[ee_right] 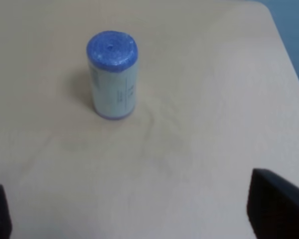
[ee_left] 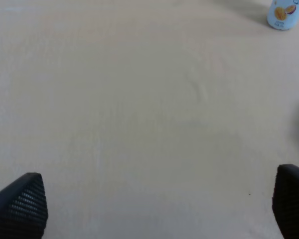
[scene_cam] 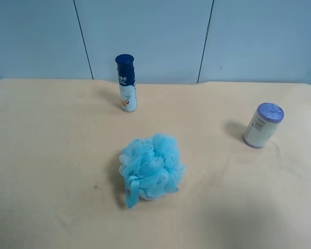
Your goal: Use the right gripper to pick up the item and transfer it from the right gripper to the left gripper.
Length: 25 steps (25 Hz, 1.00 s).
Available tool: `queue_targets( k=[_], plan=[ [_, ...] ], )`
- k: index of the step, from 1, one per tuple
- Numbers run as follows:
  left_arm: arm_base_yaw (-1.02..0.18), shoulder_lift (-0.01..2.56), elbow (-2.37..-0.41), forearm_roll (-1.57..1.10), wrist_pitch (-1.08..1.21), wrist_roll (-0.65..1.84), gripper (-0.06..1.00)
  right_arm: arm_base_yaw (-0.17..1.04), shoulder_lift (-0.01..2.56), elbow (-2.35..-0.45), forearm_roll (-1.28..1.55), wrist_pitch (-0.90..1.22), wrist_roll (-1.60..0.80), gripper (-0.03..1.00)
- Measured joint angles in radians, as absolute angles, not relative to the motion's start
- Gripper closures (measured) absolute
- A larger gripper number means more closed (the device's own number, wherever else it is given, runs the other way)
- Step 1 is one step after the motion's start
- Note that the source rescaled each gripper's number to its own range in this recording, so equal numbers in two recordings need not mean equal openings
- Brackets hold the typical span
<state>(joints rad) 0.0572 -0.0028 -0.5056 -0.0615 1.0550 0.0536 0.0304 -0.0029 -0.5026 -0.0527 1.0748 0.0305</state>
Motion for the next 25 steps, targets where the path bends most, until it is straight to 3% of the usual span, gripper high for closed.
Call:
queue_targets(
  k=[25],
  plan=[
    [0.057,-0.003,-0.506,-0.062,1.055,0.054,0.21,0.030,-0.003,-0.503,-0.059,1.075,0.031,0.18]
  ],
)
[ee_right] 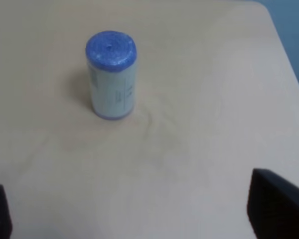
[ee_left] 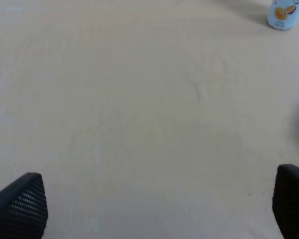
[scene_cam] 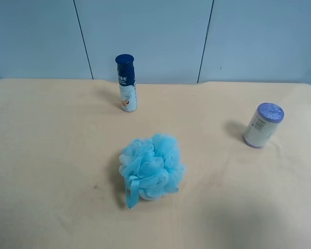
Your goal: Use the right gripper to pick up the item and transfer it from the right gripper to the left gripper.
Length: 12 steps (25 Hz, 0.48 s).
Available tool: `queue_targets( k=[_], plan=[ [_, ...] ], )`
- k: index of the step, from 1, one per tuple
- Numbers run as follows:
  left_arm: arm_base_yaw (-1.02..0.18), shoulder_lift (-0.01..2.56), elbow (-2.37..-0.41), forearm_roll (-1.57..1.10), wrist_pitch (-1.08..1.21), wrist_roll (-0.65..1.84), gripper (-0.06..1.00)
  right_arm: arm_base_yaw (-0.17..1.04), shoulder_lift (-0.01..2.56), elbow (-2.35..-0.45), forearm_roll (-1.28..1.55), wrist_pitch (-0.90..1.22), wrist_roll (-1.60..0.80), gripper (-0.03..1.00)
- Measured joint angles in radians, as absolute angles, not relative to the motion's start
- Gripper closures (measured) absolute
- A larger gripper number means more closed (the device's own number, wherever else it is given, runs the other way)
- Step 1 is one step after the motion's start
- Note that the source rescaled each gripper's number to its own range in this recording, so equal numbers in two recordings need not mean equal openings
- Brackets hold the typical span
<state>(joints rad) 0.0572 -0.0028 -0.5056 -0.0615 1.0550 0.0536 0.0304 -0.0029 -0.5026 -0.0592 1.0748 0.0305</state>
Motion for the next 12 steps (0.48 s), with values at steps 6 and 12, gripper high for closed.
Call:
queue_targets(
  k=[6,12],
  plan=[
    [0.057,-0.003,-0.506,-0.062,1.055,0.054,0.21,0.030,-0.003,-0.503,-0.059,1.075,0.031,0.18],
    [0.057,-0.003,-0.506,-0.062,1.055,0.054,0.21,0.030,-0.003,-0.503,-0.059,1.075,0.031,0.18]
  ],
)
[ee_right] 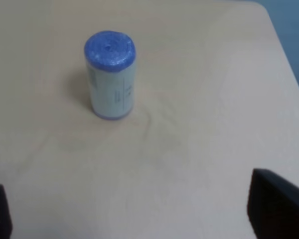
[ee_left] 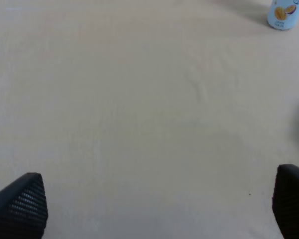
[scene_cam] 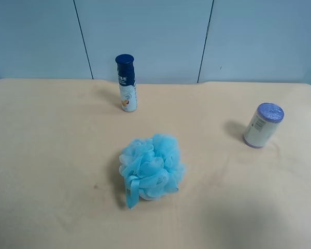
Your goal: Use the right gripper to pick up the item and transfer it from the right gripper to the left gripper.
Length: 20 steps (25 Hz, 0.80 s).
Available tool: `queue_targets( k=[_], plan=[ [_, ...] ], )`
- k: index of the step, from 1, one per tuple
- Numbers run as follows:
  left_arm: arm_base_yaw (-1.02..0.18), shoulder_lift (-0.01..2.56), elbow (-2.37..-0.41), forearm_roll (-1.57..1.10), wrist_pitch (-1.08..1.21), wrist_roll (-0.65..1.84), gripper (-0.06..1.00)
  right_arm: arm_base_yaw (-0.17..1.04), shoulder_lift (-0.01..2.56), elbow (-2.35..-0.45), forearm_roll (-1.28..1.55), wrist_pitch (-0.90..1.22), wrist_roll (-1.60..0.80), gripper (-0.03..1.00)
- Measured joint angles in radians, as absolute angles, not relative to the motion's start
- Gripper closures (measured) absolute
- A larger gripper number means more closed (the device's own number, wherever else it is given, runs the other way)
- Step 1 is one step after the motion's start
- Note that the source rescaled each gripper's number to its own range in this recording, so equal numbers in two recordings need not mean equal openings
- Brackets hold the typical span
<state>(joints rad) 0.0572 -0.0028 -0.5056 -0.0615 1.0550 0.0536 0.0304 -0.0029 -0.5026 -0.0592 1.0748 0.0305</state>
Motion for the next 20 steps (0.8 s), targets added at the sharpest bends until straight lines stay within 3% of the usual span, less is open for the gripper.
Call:
queue_targets(
  k=[20],
  plan=[
    [0.057,-0.003,-0.506,-0.062,1.054,0.054,0.21,0.030,-0.003,-0.503,-0.061,1.075,0.031,0.18]
  ],
)
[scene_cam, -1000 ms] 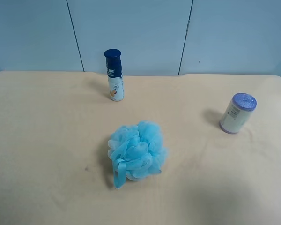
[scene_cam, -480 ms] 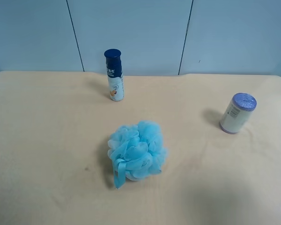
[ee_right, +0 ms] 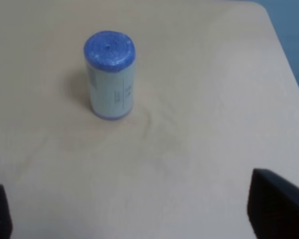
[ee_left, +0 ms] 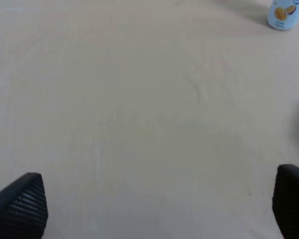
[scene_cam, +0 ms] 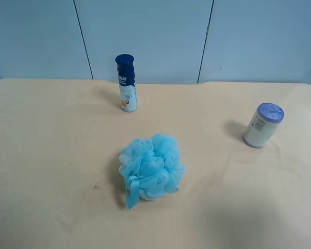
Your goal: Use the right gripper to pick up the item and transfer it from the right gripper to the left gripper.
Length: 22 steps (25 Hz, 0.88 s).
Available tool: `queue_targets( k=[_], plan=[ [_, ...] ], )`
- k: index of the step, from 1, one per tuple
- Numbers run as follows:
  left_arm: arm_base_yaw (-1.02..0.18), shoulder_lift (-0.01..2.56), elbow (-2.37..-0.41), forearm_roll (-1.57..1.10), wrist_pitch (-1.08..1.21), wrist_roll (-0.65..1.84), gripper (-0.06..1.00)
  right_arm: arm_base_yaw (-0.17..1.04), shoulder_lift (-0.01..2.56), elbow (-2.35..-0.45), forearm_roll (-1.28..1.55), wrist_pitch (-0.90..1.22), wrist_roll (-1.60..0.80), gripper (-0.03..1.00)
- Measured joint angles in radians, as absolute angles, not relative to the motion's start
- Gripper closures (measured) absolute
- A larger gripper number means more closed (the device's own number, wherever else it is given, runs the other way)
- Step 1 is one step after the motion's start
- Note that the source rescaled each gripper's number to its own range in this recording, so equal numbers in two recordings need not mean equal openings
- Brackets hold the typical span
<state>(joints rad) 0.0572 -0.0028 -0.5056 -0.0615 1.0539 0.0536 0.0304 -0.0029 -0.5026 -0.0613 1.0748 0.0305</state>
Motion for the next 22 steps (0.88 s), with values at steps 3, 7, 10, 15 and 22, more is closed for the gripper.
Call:
queue_targets(
  k=[3,7,10,15,22],
  plan=[
    [0.057,-0.003,-0.506,-0.062,1.054,0.054,0.21,0.030,-0.003,-0.503,-0.068,1.075,0.031,0.09],
    [0.057,-0.003,-0.506,-0.062,1.054,0.054,0.21,0.030,-0.003,-0.503,-0.076,1.075,0.035,-0.01],
    [0.057,-0.003,-0.506,-0.062,1.054,0.054,0.21,0.030,-0.003,-0.503,-0.078,1.075,0.035,-0.03],
    [0.057,-0.003,-0.506,-0.062,1.054,0.054,0.21,0.030,0.013,-0.508,-0.078,1.075,0.036,-0.03],
    [0.057,-0.003,-0.506,-0.062,1.054,0.054,0.21,0.030,0.325,-0.697,-0.082,1.068,0.039,-0.03]
  ],
)
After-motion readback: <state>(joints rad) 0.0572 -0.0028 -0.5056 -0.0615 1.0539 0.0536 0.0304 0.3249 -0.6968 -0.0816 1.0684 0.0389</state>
